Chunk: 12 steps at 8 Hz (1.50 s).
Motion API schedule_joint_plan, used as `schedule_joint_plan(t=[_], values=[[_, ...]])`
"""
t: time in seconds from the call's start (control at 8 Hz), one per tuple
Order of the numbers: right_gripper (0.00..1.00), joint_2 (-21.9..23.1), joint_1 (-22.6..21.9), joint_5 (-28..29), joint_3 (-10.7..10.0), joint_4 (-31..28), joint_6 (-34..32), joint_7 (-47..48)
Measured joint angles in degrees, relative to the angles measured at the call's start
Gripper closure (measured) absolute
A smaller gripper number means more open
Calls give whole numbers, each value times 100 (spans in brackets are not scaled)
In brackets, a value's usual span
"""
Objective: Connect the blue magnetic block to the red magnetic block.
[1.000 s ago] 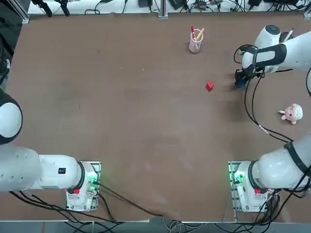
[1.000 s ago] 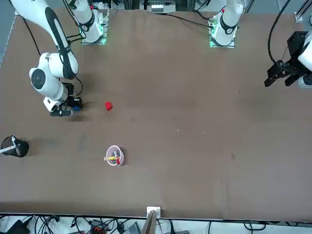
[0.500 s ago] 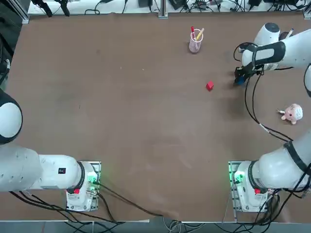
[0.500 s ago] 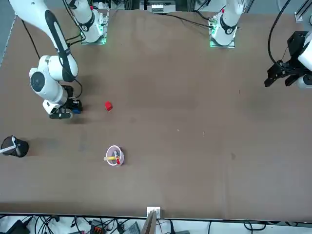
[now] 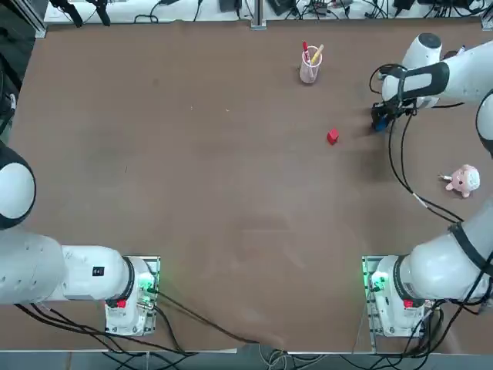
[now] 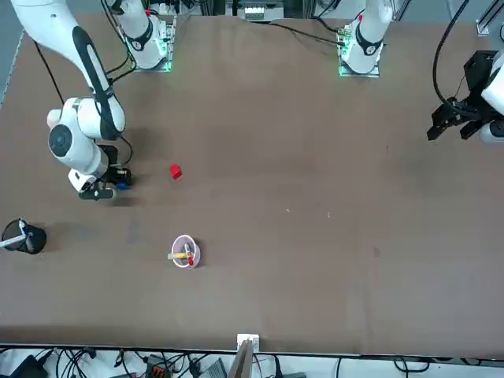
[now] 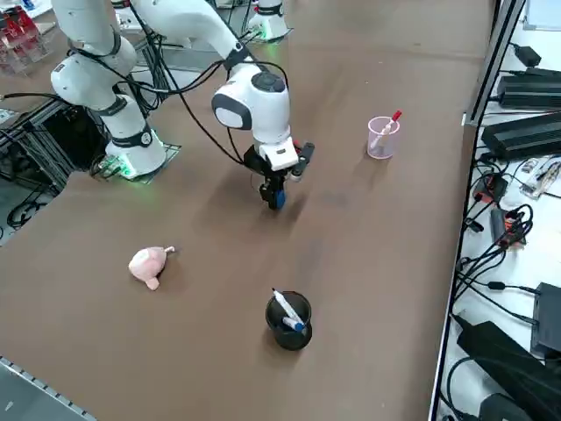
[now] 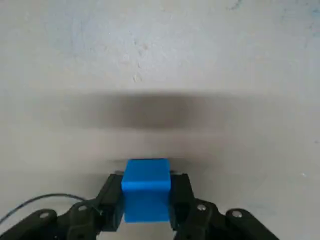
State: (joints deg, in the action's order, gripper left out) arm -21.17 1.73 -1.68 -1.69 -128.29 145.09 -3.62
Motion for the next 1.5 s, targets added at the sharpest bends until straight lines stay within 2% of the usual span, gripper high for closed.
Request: schedule_joint_plan(t=[0.12, 0.38, 0.62, 1.0, 1.25, 1.5], values=[[37, -18, 7, 0, 0, 50, -76, -9], [2, -11, 8, -2, 0, 111, -155, -27], [0, 173, 1, -7, 19, 214, -479, -65], [0, 1092, -257, -6, 123, 291, -1485, -23], [0, 1407, -922, -5, 172, 237, -1624, 394], [0, 1353, -1575, -6, 192, 140, -1517, 627]])
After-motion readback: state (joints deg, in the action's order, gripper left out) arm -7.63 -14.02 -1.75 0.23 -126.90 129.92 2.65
